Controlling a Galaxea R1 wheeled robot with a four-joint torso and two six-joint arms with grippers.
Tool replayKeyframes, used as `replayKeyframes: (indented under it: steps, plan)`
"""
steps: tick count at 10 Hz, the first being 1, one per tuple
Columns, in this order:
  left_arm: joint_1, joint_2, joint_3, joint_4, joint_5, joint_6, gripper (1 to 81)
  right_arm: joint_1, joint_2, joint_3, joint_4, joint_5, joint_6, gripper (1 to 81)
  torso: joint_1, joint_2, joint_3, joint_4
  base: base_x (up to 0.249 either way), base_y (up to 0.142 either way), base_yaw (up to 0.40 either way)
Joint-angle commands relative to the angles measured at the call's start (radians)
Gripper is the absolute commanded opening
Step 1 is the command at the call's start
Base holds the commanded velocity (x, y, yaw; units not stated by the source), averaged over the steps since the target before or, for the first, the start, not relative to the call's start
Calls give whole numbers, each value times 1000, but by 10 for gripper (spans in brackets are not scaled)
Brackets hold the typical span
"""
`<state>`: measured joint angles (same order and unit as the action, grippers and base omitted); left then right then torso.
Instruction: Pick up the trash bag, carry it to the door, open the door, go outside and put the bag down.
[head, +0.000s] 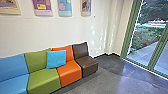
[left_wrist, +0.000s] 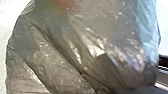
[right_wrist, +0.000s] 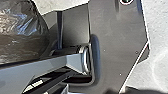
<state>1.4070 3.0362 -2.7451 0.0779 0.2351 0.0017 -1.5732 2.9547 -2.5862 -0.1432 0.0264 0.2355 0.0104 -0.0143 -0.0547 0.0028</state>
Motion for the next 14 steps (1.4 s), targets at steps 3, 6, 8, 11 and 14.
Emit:
replayKeyframes:
  steps: [3,6,8,11,14]
  plan:
    - [-64,0,-2,-6,62,1,10,35,-1,2,-9,-56,-4,811,0,0,0,0,0,0,-287]
    - [-64,0,-2,-7,64,1,10,34,6,-3,-9,-56,-4,811,0,0,0,0,0,0,-287]
    - [-69,0,-4,-7,66,1,10,34,10,-8,-9,-56,-4,811,0,0,0,0,0,0,-286]
    - [-70,-2,-4,-7,66,1,10,34,11,-8,-9,-56,-4,811,0,0,0,0,0,0,-287]
    - [-70,-2,-4,-9,64,1,10,32,13,-14,-10,-56,-4,811,0,0,0,0,0,0,-287]
